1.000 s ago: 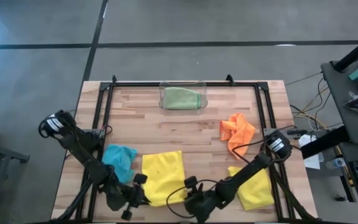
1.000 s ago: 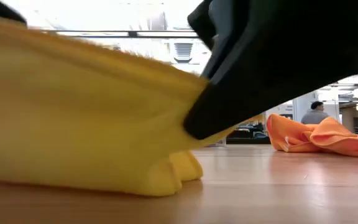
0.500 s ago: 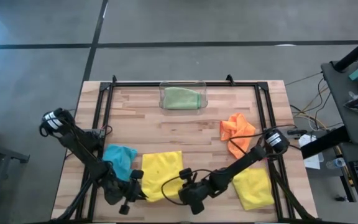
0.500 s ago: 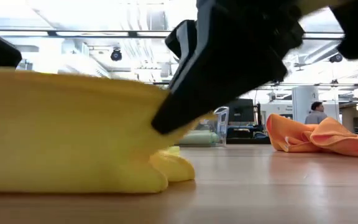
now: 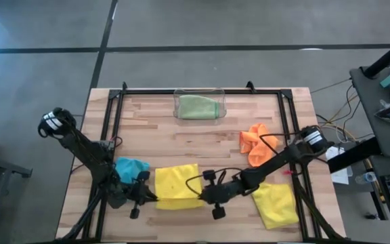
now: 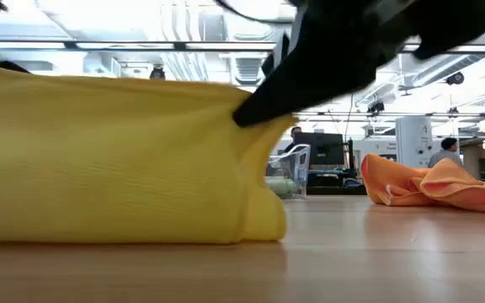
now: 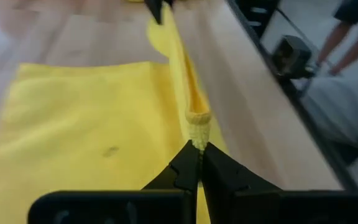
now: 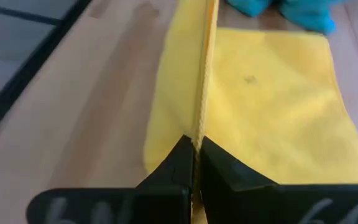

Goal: Fold microfiber towels
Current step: Fold the top yellow microfiber cloth

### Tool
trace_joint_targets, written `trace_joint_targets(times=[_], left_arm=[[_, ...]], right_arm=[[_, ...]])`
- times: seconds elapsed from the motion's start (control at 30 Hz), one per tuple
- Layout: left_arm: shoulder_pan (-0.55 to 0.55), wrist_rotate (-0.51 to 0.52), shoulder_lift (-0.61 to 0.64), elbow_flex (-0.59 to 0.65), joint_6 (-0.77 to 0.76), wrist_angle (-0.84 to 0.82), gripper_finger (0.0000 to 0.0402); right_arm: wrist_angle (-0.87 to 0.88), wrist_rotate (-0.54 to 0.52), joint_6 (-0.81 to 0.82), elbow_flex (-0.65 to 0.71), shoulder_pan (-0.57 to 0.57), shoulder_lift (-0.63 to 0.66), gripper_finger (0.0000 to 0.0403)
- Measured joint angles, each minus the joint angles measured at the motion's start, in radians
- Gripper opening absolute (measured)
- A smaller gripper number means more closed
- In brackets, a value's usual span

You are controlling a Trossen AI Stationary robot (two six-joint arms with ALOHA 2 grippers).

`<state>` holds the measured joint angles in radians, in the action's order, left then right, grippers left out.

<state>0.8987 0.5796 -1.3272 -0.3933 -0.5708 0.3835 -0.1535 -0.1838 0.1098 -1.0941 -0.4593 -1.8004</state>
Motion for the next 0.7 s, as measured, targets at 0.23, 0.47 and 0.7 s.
trace_joint_targets(times=[0.23,0.47,0.7], left_arm=[[-0.029,0.049,0.062,0.044,-0.001,-0.007,0.0],[-0.037,0.087,0.064,0.06,-0.046,-0.04,0.0],[-0.038,0.15,0.064,0.062,-0.179,-0.185,0.0]], right_arm=[[-0.059,0.002,0.004,0.029,0.067,-0.003,0.0008],[-0.035,0.008,-0.017,-0.024,0.129,-0.003,0.0008],[0.029,0.009,-0.009,-0.032,0.184,-0.004,0.0008]])
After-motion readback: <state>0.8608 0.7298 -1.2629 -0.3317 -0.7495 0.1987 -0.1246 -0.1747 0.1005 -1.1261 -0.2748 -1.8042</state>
